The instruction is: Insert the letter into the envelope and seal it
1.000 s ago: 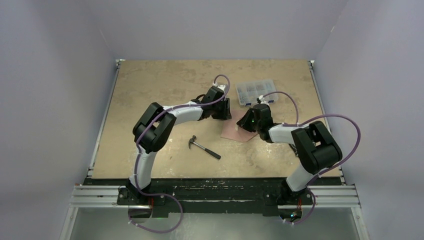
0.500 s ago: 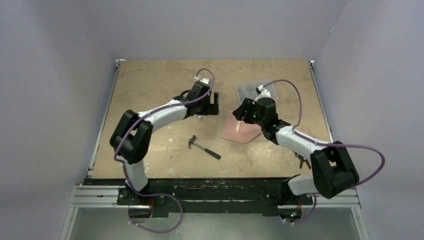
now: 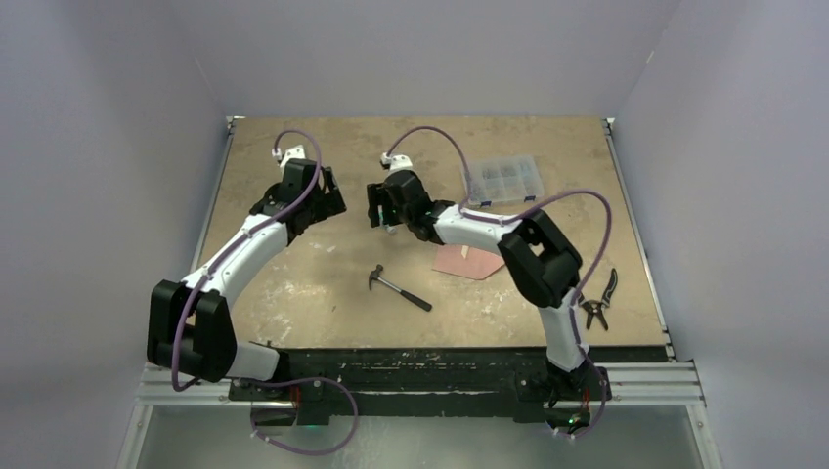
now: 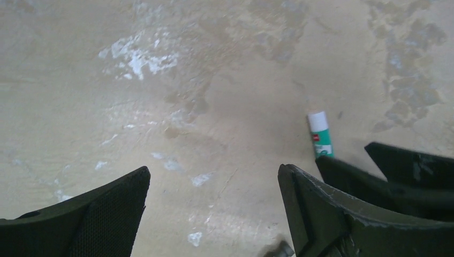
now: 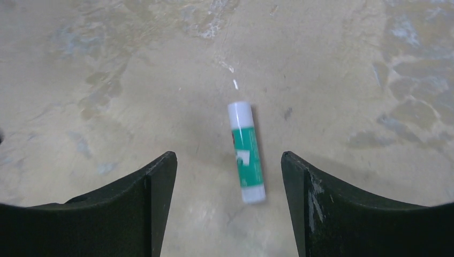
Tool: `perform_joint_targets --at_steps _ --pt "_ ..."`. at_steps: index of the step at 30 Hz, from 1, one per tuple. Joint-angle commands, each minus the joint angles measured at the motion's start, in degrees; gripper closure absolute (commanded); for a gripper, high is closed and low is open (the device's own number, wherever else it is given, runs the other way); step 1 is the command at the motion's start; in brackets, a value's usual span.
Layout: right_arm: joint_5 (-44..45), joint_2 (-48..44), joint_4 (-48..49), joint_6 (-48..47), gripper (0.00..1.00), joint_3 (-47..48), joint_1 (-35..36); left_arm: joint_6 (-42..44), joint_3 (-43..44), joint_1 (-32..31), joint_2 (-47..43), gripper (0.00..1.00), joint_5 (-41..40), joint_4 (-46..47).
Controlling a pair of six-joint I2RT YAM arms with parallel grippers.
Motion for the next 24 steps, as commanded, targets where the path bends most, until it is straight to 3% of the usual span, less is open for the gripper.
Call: perform_joint_targets --at_steps 1,9,17,21,24 --pt "5.8 6.7 -8.2 -4.2 0.26 10.4 0.0 -1.8 -3.2 3.3 -3.2 0.11 1.4 -1.0" --pt "5.9 15.9 -13.5 -7.3 0.39 19.8 0.2 -3.1 -7.1 4.5 -4.1 0.14 5.1 1.5" --pt "8.4 17.9 -19.9 -5.5 0.89 24.8 0.0 -2.6 -9.2 4.5 -2.8 0.19 15.9 7.0" --pt "3.6 9.9 -14.9 0.3 0.96 18.0 -2.3 -1.4 -10.5 4.2 -2.3 0.19 30.2 14.7" --pt "-11.6 -0.1 -1.6 8.9 0.96 5.9 -7.1 -5.2 -13.1 3.8 -2.4 0.18 41.8 26.6"
